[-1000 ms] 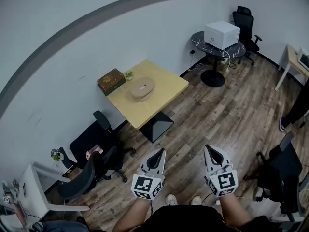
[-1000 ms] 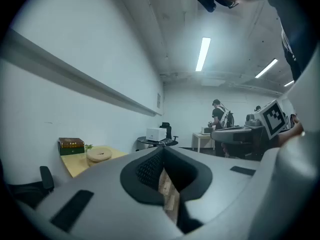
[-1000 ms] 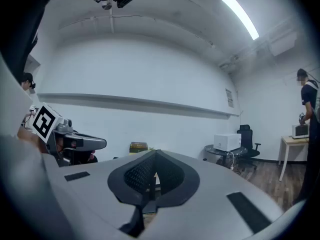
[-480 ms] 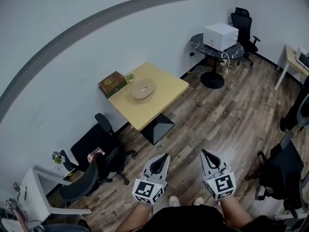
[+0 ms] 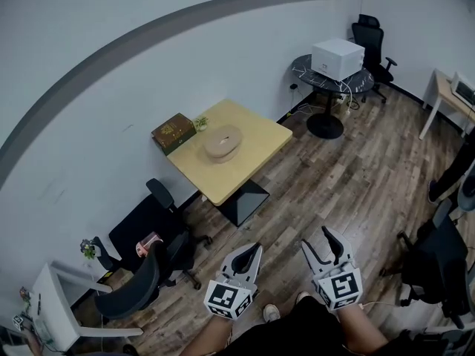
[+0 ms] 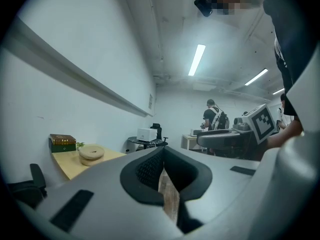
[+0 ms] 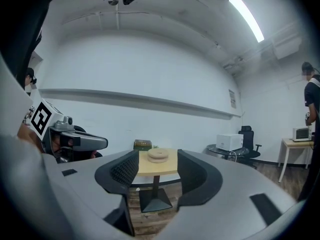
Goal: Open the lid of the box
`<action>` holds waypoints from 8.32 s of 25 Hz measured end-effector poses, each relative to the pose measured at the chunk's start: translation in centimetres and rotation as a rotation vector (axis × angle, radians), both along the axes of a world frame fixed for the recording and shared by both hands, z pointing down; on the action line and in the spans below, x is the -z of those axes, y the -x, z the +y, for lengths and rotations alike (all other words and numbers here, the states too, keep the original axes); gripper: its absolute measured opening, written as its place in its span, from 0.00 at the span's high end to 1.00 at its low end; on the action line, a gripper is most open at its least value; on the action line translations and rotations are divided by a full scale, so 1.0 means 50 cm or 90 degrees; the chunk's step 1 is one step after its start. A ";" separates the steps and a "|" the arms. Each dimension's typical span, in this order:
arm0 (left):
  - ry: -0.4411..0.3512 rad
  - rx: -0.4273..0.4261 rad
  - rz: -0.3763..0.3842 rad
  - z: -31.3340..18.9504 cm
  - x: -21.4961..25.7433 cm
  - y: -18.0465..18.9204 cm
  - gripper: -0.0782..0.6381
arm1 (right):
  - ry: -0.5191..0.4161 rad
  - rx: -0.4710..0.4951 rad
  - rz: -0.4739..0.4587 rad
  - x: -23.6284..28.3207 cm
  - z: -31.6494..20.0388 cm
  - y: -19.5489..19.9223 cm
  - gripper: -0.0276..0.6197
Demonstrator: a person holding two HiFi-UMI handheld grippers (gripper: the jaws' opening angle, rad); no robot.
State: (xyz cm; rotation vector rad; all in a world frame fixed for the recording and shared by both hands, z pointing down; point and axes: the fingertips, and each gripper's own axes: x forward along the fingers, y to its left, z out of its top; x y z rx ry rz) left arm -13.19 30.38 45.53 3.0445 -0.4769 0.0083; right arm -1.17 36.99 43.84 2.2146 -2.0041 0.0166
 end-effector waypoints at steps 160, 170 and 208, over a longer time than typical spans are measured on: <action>0.095 0.478 -0.144 -1.027 -0.181 -0.195 0.86 | 0.578 0.881 0.632 -0.431 -1.253 -0.208 0.47; 0.085 0.412 -0.135 -1.052 -0.183 -0.271 0.86 | 0.619 0.782 0.594 -0.425 -1.264 -0.343 0.47; 0.147 0.360 -0.177 -1.082 -0.252 -0.369 0.86 | 0.758 0.663 0.384 -0.650 -1.313 -0.547 0.47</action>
